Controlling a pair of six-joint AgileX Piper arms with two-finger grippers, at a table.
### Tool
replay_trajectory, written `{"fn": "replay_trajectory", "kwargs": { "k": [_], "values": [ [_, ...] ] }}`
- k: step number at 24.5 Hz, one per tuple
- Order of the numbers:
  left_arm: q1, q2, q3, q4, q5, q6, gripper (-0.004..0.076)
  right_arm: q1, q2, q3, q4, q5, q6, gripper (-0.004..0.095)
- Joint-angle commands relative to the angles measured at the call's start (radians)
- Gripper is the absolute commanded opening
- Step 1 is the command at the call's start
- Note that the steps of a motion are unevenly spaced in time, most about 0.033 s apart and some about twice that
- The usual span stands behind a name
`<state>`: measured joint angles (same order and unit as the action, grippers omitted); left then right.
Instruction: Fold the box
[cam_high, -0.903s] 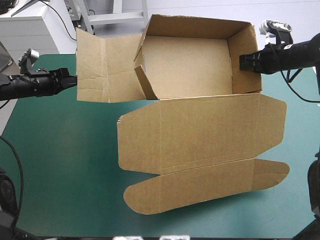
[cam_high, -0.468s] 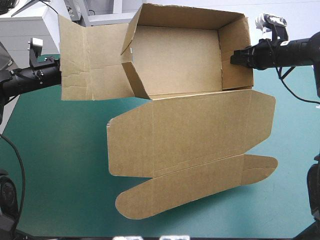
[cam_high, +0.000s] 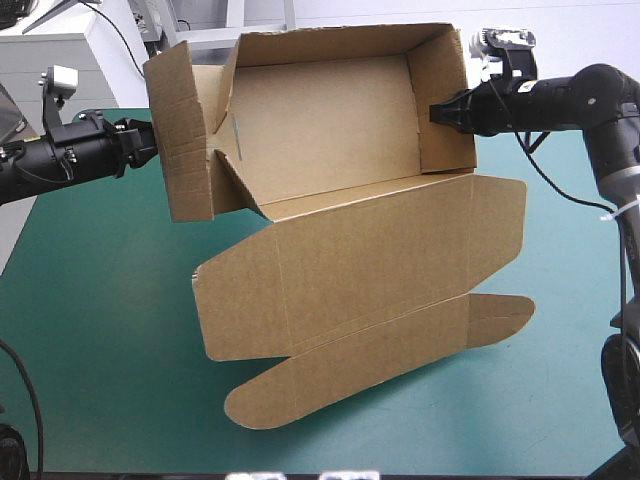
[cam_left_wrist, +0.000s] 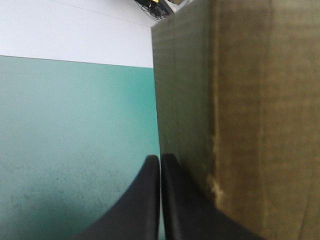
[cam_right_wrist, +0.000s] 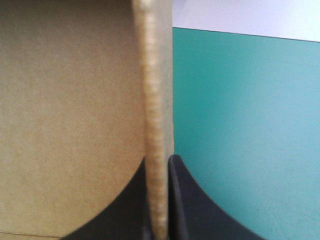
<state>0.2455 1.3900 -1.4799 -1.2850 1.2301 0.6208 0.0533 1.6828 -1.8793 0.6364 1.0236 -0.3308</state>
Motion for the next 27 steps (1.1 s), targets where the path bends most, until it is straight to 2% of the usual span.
{"fn": "replay_trajectory", "kwargs": {
  "k": [1, 6, 18, 20, 22, 23, 25, 27],
  "values": [
    [-0.004, -0.071, -0.031, 0.005, 0.059, -0.028, -0.0008, 0.036, -0.052, -0.03, 0.037, -0.104, 0.017, -0.0019],
    [-0.004, -0.116, -0.031, 0.021, 0.059, -0.048, -0.0008, 0.079, -0.044, -0.029, -0.005, -0.142, 0.041, -0.0017],
    [-0.004, -0.132, -0.031, 0.106, 0.059, -0.07, 0.0004, 0.166, -0.006, -0.029, -0.02, -0.211, 0.054, -0.0017],
    [-0.004, -0.132, -0.031, 0.106, 0.059, -0.177, 0.0077, 0.167, -0.002, -0.029, -0.026, -0.214, 0.062, -0.0017],
    [-0.004, -0.132, -0.031, 0.112, 0.059, -0.18, 0.0228, 0.176, 0.005, -0.029, -0.038, -0.214, 0.064, -0.0017],
    [-0.004, -0.132, -0.031, 0.112, 0.059, -0.18, 0.0343, 0.185, 0.01, -0.029, -0.061, -0.214, 0.077, -0.0017],
    [-0.004, -0.132, -0.031, 0.112, 0.059, -0.18, 0.0482, 0.204, 0.017, -0.029, -0.061, -0.222, 0.077, -0.0017],
    [-0.025, -0.132, -0.031, 0.116, 0.059, -0.18, 0.0503, 0.218, 0.025, -0.029, -0.063, -0.236, 0.077, -0.0017]
  ]
}}
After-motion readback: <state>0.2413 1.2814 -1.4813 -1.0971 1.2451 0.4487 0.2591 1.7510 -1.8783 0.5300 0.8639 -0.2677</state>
